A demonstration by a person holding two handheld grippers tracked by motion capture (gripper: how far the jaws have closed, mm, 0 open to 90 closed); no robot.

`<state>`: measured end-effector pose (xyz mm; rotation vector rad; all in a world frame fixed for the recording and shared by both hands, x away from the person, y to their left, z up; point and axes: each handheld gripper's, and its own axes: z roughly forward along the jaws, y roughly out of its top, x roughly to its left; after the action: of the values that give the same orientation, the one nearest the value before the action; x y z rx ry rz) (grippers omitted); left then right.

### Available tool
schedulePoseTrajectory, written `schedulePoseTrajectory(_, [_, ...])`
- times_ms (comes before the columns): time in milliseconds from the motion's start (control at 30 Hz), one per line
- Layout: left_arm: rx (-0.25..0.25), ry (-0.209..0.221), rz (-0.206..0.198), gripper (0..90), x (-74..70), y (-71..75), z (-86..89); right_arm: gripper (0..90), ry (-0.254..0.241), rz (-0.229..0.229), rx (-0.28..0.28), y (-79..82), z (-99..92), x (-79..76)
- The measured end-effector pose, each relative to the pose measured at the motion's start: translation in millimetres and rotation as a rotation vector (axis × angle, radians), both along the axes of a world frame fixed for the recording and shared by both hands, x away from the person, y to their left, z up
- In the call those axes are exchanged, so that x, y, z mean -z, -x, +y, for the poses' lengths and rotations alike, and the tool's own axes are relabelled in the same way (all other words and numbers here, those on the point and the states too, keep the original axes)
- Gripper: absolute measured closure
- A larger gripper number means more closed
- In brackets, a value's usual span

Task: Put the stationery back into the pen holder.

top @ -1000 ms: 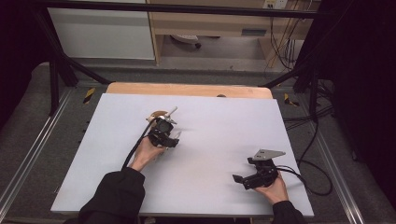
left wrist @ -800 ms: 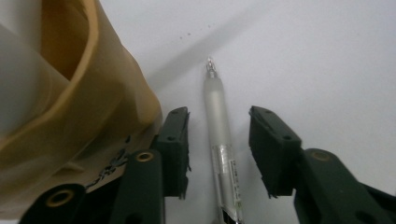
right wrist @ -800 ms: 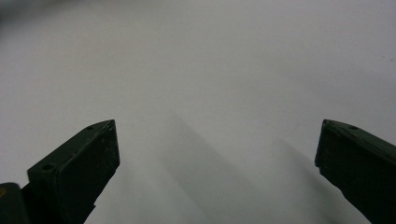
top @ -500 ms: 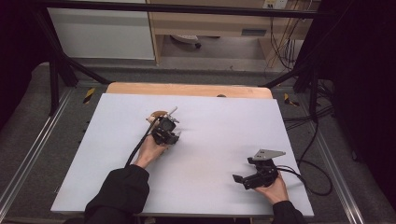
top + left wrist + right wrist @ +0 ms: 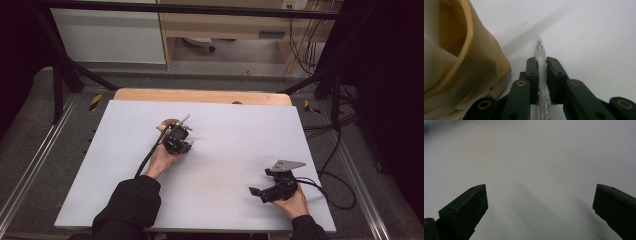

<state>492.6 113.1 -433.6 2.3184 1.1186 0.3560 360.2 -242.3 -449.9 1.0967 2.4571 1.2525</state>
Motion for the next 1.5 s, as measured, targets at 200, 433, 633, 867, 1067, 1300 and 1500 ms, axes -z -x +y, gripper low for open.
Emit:
schedulePoseTrajectory(200, [0.014, 0.009, 0.003, 79.9, -2.2, 1.0, 2.9, 0.6, -0.001, 0.001, 0.001, 0.1, -0.1, -0.2])
schedulePoseTrajectory(433, [0.046, 0.041, -0.014, 80.1, -13.4, 7.8, 7.2, 0.6, -0.002, 0.001, 0.002, 0.2, 0.0, -0.3])
schedulePoseTrajectory(633, [0.058, 0.069, -0.043, 80.2, -25.6, 16.5, 12.3, 0.6, 0.000, -0.001, 0.002, 0.1, -0.1, -0.3])
schedulePoseTrajectory(867, [0.062, 0.118, -0.117, 80.2, -45.5, 30.7, 27.0, 0.6, 0.002, 0.002, 0.003, 0.1, 0.0, -0.2])
schedulePoseTrajectory(1067, [0.054, 0.173, -0.181, 80.2, -58.8, 42.6, 39.0, 0.6, 0.004, 0.000, 0.003, 0.0, -0.1, -0.1])
schedulePoseTrajectory(1300, [0.031, 0.240, -0.253, 80.2, -76.6, 49.1, 51.9, 0.6, 0.005, 0.000, 0.004, 0.1, -0.1, -0.1])
schedulePoseTrajectory(1500, [0.009, 0.281, -0.305, 80.2, -91.3, 48.1, 61.0, 0.6, 0.005, -0.001, 0.004, -0.2, -0.1, 0.0])
